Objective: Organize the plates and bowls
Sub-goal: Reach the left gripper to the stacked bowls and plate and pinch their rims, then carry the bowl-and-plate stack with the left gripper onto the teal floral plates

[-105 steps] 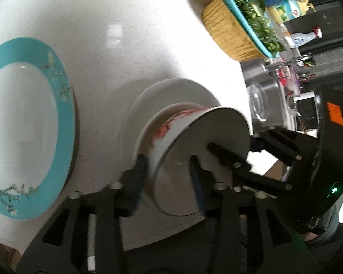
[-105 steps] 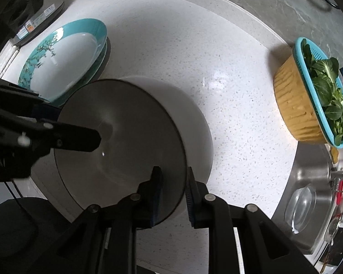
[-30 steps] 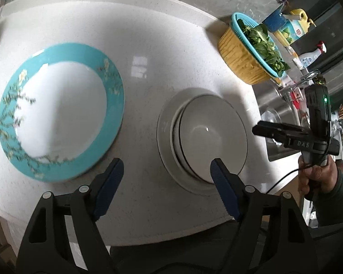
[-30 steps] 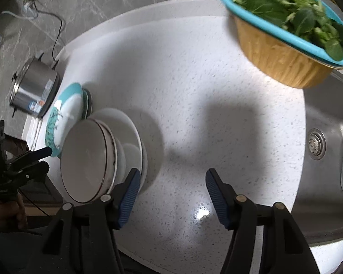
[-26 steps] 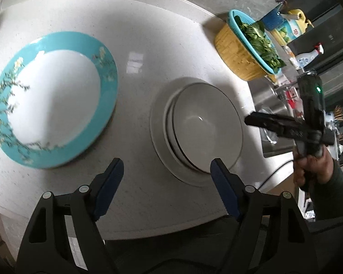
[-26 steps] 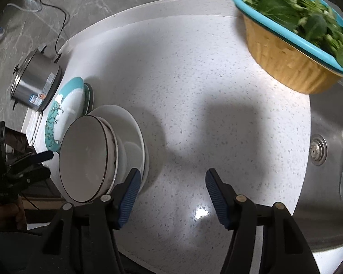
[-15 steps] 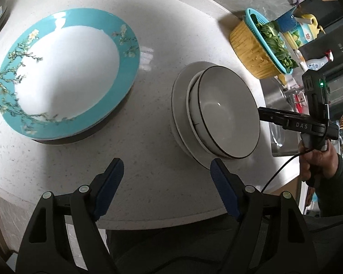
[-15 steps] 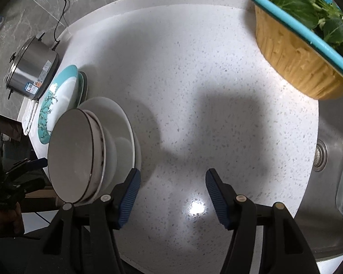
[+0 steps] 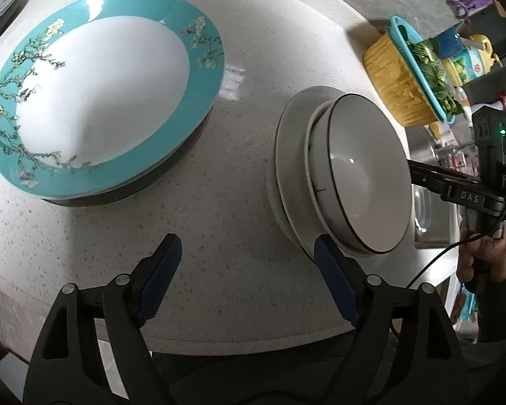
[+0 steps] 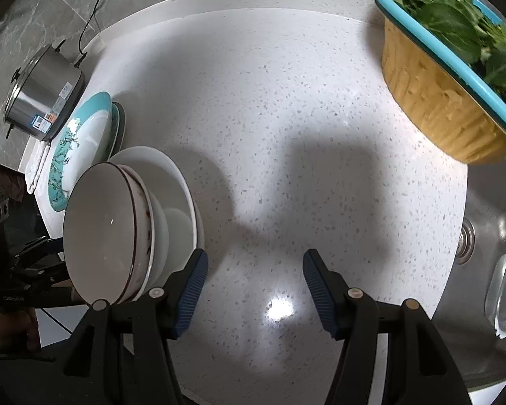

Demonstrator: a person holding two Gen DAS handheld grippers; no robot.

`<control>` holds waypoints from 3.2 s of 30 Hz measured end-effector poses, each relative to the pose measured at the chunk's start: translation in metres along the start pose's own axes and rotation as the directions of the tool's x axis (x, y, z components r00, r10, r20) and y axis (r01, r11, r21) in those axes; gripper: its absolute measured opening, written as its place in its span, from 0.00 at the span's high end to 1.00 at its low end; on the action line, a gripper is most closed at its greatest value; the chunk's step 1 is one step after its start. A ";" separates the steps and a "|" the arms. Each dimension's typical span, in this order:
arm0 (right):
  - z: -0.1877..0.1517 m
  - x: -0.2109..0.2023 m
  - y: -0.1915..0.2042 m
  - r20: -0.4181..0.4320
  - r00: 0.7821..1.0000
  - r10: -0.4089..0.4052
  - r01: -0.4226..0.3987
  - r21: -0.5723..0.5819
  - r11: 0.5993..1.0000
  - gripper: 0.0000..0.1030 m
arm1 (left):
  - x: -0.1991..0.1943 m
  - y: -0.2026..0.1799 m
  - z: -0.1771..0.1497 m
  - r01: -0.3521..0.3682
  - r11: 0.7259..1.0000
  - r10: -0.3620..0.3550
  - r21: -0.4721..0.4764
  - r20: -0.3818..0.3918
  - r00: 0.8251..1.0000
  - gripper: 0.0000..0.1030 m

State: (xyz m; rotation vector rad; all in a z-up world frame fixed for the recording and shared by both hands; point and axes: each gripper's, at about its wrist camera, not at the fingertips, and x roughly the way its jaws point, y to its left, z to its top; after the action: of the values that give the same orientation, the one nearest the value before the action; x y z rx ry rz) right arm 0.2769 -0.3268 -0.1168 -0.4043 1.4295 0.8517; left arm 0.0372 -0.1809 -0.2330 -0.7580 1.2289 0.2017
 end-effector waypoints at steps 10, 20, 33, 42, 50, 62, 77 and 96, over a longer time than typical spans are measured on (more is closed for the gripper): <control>0.020 0.013 0.005 -0.008 1.000 0.011 -0.011 -0.115 0.993 0.42 | 0.006 0.000 -0.005 -0.038 0.993 0.040 -0.116 0.019 0.999 0.21; 0.036 0.016 0.010 -0.028 0.997 0.069 -0.073 -0.228 0.971 0.49 | 0.014 0.001 -0.011 -0.079 0.978 0.084 -0.193 0.020 0.996 0.14; 0.034 0.008 0.021 -0.113 0.982 0.152 -0.180 -0.302 0.936 0.53 | 0.016 0.001 -0.015 -0.101 0.972 0.114 -0.211 0.049 0.992 0.11; 0.034 0.035 0.029 -0.152 0.978 0.141 -0.188 -0.364 0.912 0.55 | 0.024 -0.014 -0.008 -0.114 0.978 0.126 -0.176 0.054 0.991 0.30; 0.038 0.044 0.037 -0.180 0.968 0.176 -0.231 -0.357 0.905 0.69 | 0.031 -0.024 -0.002 -0.077 0.983 0.085 -0.168 0.042 0.995 0.54; 0.041 0.056 0.032 -0.225 0.941 0.254 -0.314 -0.295 0.902 0.85 | 0.041 -0.029 0.015 -0.001 0.983 0.010 -0.182 0.048 0.999 0.80; 0.037 0.057 0.033 -0.194 0.947 0.258 -0.301 -0.239 0.923 0.86 | 0.032 -0.026 0.017 -0.001 0.982 0.017 -0.191 0.082 0.997 0.87; 0.024 0.032 0.042 -0.166 0.956 0.241 -0.273 -0.204 0.940 0.86 | -0.003 -0.033 0.000 -0.011 0.990 0.022 -0.141 0.077 0.997 0.88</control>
State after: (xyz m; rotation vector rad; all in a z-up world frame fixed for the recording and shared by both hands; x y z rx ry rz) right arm 0.2611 -0.2741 -0.1336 -0.4604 1.5418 1.2260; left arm 0.0541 -0.2048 -0.2167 -0.8541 1.1558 0.3313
